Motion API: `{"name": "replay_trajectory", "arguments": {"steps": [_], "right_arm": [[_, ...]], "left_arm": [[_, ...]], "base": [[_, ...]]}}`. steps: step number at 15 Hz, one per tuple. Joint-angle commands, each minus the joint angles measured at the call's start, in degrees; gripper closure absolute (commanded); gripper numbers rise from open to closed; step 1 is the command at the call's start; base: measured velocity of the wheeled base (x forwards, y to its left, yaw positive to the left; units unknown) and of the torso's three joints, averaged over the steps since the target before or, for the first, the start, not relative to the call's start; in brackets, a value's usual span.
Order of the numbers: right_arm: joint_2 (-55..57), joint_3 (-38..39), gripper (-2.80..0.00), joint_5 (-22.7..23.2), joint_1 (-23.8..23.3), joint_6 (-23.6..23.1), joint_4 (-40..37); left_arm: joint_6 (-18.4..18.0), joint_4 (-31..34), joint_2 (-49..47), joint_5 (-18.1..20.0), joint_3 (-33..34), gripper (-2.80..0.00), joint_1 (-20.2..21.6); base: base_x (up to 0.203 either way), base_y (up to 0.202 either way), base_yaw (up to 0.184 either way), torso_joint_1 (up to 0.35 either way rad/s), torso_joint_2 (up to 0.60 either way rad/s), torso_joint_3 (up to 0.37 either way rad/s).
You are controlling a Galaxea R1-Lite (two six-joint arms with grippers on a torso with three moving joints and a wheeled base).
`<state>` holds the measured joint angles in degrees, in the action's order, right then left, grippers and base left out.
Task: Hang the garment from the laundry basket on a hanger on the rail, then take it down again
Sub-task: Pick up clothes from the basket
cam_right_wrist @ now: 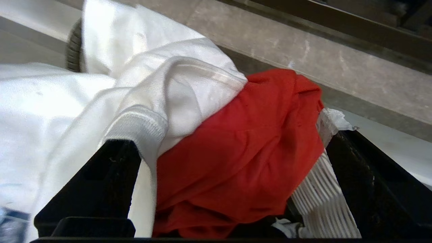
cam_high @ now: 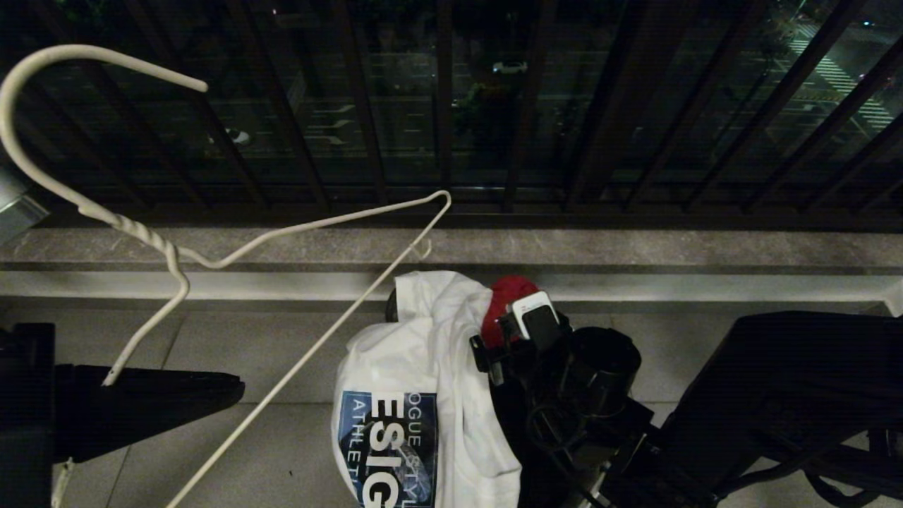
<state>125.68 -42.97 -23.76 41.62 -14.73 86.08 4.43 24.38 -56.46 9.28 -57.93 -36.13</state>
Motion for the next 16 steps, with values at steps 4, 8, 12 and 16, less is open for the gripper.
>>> {"name": "replay_trajectory", "arguments": {"steps": [4, 8, 12, 16], "right_arm": [[-0.9, 0.3, -2.8, 0.9, 0.1, 1.8, 0.2], [4.1, 0.1, -2.8, 2.5, 0.3, 1.4, 0.2], [6.2, -1.1, -2.8, 2.8, 0.3, 1.4, 0.2], [4.7, -3.1, -2.8, 2.2, 0.0, 1.2, 0.5]], "left_arm": [[0.1, 0.1, 0.1, 0.1, 0.0, 0.0, 0.0], [0.1, 0.1, 0.3, 0.0, 0.0, 0.0, -0.3], [0.1, 0.1, 0.5, 0.0, 0.0, 0.0, -0.3], [0.1, 0.1, 1.2, 0.0, -0.1, 0.0, -0.3]], "base": [[0.0, 0.0, 0.0, 0.0, 0.0, 0.0], [0.0, 0.0, 0.0, 0.0, 0.0, 0.0], [0.0, 0.0, 0.0, 0.0, 0.0, 0.0], [0.0, 0.0, 0.0, 0.0, 0.0, 0.0]]}}
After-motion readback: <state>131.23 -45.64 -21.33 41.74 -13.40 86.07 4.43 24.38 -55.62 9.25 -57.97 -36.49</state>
